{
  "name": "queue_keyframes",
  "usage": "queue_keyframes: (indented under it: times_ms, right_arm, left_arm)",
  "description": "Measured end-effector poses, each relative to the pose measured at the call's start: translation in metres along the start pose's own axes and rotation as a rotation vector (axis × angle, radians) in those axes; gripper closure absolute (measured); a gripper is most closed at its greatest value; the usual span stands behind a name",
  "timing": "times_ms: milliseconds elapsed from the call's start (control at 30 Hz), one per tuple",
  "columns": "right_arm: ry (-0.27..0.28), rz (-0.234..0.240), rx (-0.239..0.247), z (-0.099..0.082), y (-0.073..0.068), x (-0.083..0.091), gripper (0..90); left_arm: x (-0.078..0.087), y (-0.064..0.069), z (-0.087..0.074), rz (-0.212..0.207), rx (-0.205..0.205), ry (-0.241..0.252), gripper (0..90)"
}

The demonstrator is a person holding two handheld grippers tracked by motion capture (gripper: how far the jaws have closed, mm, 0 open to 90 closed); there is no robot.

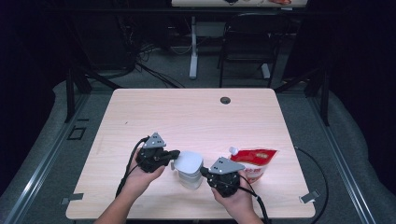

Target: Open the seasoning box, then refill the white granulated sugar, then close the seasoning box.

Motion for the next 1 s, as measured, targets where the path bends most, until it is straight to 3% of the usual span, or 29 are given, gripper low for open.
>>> queue_keyframes:
  times_ms: [167, 600, 1000]
  right_arm:
    - [0.003, -0.001, 0.007, 0.004, -0.001, 0.000, 90.0]
    - [0.009, -0.006, 0.012, 0.016, -0.004, 0.002, 90.0]
    - [0.022, -0.005, 0.024, 0.027, -0.006, 0.005, 90.0]
  left_arm:
    - [0.004, -0.006, -0.006, 0.029, 0.013, 0.003, 89.4]
    - [0.012, -0.014, -0.008, 0.040, 0.041, 0.002, 86.9]
    - [0.017, -0.017, -0.012, 0.052, 0.066, 0.034, 74.7]
Point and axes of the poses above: each handheld gripper's, and its own axes: x roughly backward along the jaws, z roughly out of its top, y roughly to its right, the point moved 5 cm from there along -x, roughly forward along the jaws, and after that the axes turned 14 degrees about -y, right-handed, at the moved point
